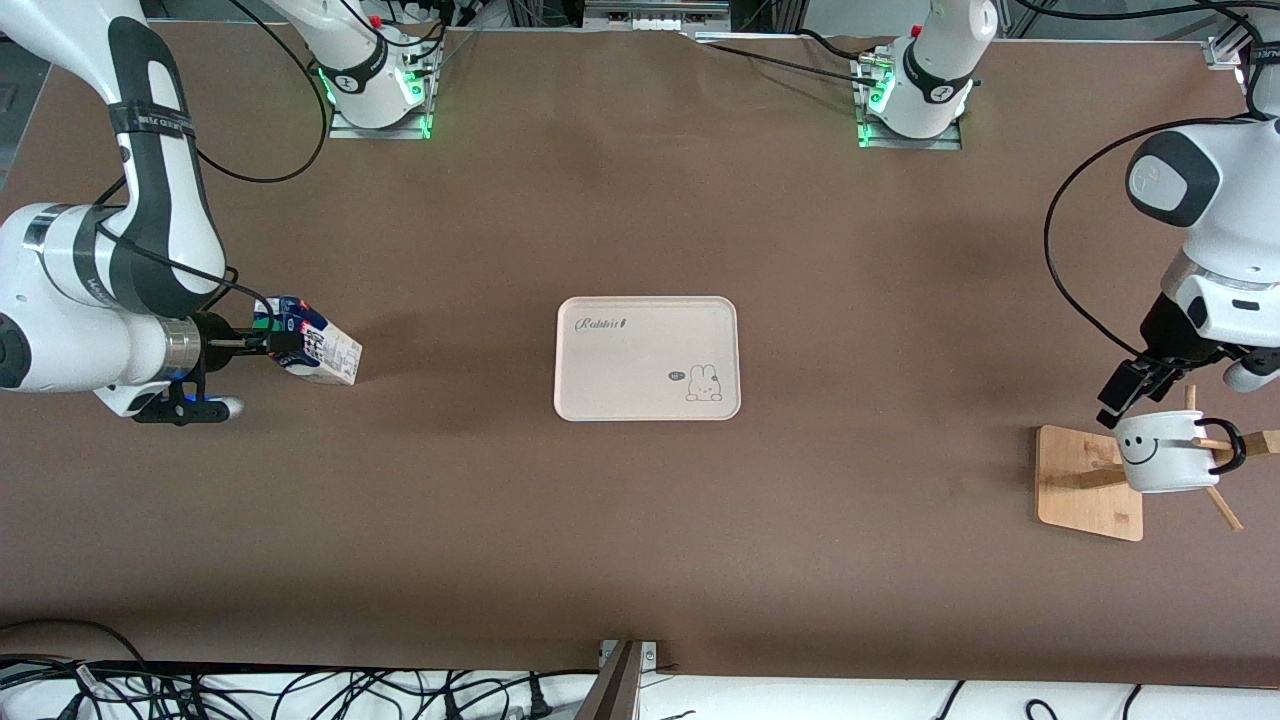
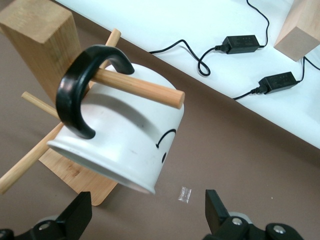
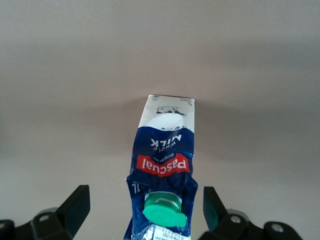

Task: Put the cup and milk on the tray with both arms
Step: 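Grasp the milk carton with the right gripper while the left gripper grasps the mug, then lift the mug off the wooden stand with the left gripper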

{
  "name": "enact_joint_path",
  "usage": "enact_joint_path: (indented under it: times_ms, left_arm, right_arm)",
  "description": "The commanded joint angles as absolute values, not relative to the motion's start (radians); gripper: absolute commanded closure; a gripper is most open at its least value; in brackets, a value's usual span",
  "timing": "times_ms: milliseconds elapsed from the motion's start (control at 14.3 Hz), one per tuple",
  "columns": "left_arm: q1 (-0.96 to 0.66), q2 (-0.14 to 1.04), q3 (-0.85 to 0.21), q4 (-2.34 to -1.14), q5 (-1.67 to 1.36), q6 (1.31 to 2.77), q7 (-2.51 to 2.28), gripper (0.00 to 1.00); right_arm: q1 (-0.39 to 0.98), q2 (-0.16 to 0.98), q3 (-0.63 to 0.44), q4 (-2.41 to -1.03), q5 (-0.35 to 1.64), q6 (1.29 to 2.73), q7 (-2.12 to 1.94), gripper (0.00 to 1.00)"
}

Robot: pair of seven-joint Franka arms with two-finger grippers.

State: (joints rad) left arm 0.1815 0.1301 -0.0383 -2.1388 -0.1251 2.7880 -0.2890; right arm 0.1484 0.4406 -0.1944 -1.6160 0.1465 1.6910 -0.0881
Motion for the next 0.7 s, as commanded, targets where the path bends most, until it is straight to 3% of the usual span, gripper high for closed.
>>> enact_joint_path:
  times_ms: [0,70,210,280,630]
  left_arm:
    - [0.190,0.178,-0.048,-2.079,-0.156,2.796,-0.276,0.00]
    - [0.190,0.179,-0.048,-2.071,-0.156,2.796,-0.275,0.15]
    - [0.189,0.178,-0.048,-2.066,-0.155,2.790,-0.241,0.76]
    - [0.189,0.179,-0.048,-2.057,-0.156,2.790,-0.229,0.90]
    - [0.189,0.179,-0.046,-2.054,-0.156,2.789,-0.221,0.97]
  right_arm:
    - [0.152,0.411,-0.196,-1.652,0.149,1.712,-0.100,0.00]
    - [0.152,0.411,-0.196,-1.654,0.149,1.713,-0.101,0.00]
    - [0.149,0.411,-0.198,-1.673,0.149,1.704,-0.109,0.00]
    - [0.146,0.407,-0.201,-1.687,0.149,1.700,-0.135,0.00]
    - [0.144,0.328,-0.219,-1.776,0.149,1.683,-0.181,0.00]
